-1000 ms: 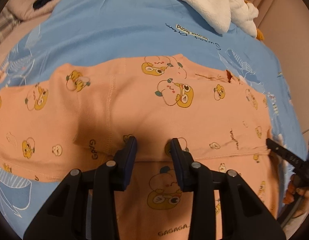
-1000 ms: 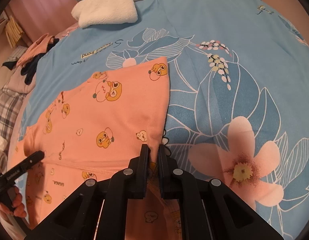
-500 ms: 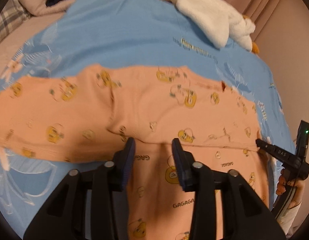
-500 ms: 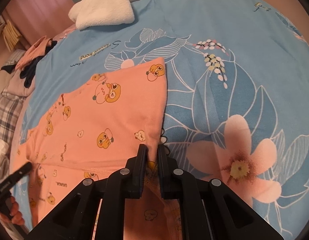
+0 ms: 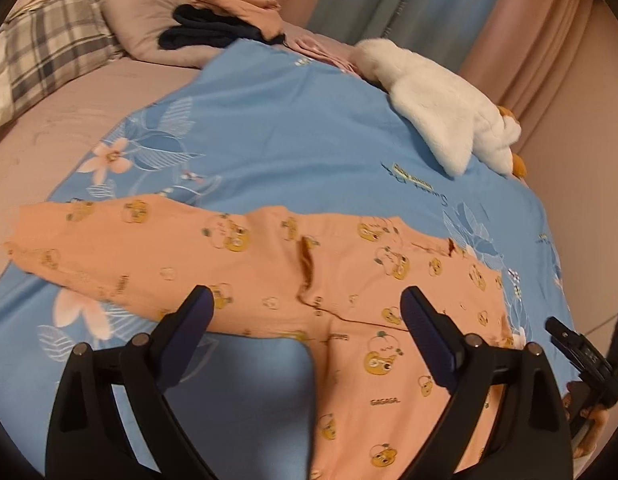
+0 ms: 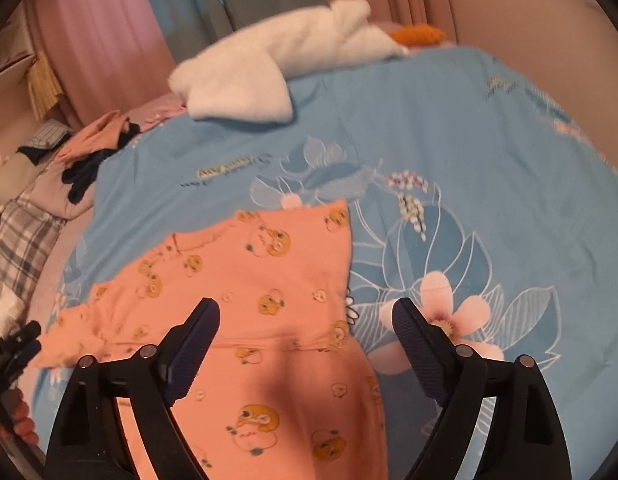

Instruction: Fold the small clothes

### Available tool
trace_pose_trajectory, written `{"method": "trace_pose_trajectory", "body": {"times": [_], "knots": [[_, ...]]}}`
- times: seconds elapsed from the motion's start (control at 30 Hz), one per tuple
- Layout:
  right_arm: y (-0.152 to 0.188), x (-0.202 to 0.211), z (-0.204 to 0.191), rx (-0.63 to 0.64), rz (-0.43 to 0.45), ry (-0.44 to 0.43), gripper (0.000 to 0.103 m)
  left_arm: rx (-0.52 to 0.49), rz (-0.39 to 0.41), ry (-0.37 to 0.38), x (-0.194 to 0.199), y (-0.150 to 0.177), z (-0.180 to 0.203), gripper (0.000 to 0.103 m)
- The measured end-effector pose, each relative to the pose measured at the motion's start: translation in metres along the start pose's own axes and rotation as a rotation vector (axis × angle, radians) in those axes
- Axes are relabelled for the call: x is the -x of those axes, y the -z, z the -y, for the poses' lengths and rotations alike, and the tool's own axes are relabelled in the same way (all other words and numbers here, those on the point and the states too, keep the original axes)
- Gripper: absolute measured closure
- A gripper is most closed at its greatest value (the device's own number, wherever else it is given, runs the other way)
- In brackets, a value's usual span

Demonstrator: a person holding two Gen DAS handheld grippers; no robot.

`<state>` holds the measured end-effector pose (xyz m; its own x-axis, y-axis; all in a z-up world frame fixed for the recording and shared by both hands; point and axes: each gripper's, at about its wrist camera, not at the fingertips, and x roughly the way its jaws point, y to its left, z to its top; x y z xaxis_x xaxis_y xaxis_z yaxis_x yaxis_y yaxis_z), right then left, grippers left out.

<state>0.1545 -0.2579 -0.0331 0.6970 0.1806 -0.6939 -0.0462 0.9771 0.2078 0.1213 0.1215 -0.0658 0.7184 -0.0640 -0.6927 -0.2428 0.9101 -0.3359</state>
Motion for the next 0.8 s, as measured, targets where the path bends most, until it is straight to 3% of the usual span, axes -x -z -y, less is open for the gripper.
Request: {"method": "trace_pose_trajectory", "body": {"times": [0.27, 0.47, 0.6, 0.8], "knots": [[0.010, 0.024, -0.035, 0.079, 0.059, -0.032, 0.015, 0.128, 0.048, -0.092, 0.031, 0.000, -0.055, 0.004], [0.013, 0.043, -0.076, 0.141, 0.073, -0.110, 0.015, 0.319, 0.089, -0.171, 0.056, 0.000, -0.123, 0.005], [0.002, 0.047, -0.130, 0.237, 0.077, -0.198, 0.015, 0.439, 0.094, -0.163, 0.067, 0.000, -0.160, 0.006], [0.007, 0.019, -0.233, 0.425, -0.015, -0.304, 0.015, 0.612, 0.073, -0.166, 0.077, 0.006, -0.208, 0.016]]}}
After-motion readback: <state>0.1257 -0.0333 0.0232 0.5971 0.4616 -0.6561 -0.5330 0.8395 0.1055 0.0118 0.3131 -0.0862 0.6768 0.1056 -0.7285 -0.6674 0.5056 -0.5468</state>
